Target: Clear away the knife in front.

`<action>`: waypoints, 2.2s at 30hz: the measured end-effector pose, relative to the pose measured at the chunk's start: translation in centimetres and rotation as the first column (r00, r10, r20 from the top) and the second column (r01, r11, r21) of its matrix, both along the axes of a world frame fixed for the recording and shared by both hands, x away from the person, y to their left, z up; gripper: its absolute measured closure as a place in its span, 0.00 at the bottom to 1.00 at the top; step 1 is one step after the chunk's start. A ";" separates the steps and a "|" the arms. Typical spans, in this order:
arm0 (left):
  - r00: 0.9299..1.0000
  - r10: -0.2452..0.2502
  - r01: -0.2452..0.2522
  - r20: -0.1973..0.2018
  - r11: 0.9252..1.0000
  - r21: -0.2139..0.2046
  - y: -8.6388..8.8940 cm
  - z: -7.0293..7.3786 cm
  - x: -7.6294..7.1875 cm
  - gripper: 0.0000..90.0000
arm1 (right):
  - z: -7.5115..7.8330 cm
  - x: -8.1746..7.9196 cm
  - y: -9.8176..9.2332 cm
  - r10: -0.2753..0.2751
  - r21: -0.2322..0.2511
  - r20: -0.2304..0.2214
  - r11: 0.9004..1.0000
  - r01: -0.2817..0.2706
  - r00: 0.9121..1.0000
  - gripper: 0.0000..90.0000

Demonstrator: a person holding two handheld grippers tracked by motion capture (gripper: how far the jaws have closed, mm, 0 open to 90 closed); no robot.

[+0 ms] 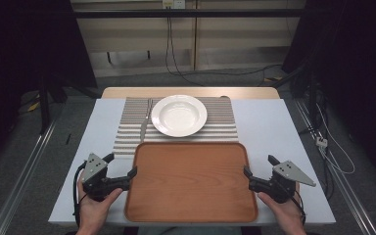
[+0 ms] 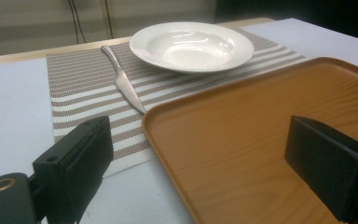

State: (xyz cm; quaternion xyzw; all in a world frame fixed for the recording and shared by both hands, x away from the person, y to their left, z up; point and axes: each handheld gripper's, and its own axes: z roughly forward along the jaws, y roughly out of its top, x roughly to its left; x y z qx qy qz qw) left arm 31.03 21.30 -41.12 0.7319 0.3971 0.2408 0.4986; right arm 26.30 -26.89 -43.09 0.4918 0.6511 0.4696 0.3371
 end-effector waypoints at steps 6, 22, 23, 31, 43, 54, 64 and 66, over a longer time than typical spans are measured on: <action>1.000 -0.006 0.006 -0.010 1.000 0.006 -0.1 0.2 0.3 0.09 | -0.1 0.2 0.1 -0.009 0.002 -0.009 1.000 0.009 1.000 0.09; 0.996 -0.032 0.033 -0.082 0.999 0.008 -0.9 2.2 3.1 0.10 | -0.1 0.3 0.2 -0.003 -0.009 -0.016 1.000 0.003 1.000 0.10; 0.996 -0.023 0.024 -0.090 1.000 0.009 -0.8 2.2 3.4 0.10 | -0.1 0.3 0.2 -0.002 -0.009 -0.016 1.000 0.002 1.000 0.10; 0.994 -0.010 0.015 -0.111 0.999 0.041 -1.3 2.3 5.5 0.10 | -0.1 0.3 0.1 0.009 0.001 -0.022 1.000 -0.008 1.000 0.10; 0.989 0.001 0.010 -0.145 0.997 0.072 -1.9 2.6 8.1 0.08 | -0.1 0.5 0.2 0.018 0.005 -0.021 1.000 -0.018 1.000 0.10; 0.987 0.039 -0.028 -0.158 0.997 0.071 -2.1 3.0 11.5 0.09 | -0.2 0.8 0.4 0.022 0.002 -0.023 1.000 -0.022 0.999 0.10; 0.979 0.079 -0.061 -0.187 0.993 0.103 -2.5 3.0 15.7 0.09 | -0.3 1.0 0.3 0.031 0.003 -0.027 1.000 -0.031 0.999 0.10; 0.978 0.083 -0.063 -0.191 0.992 0.107 -2.6 3.0 16.5 0.09 | -0.3 1.1 0.4 0.035 0.000 -0.027 0.999 -0.035 0.999 0.10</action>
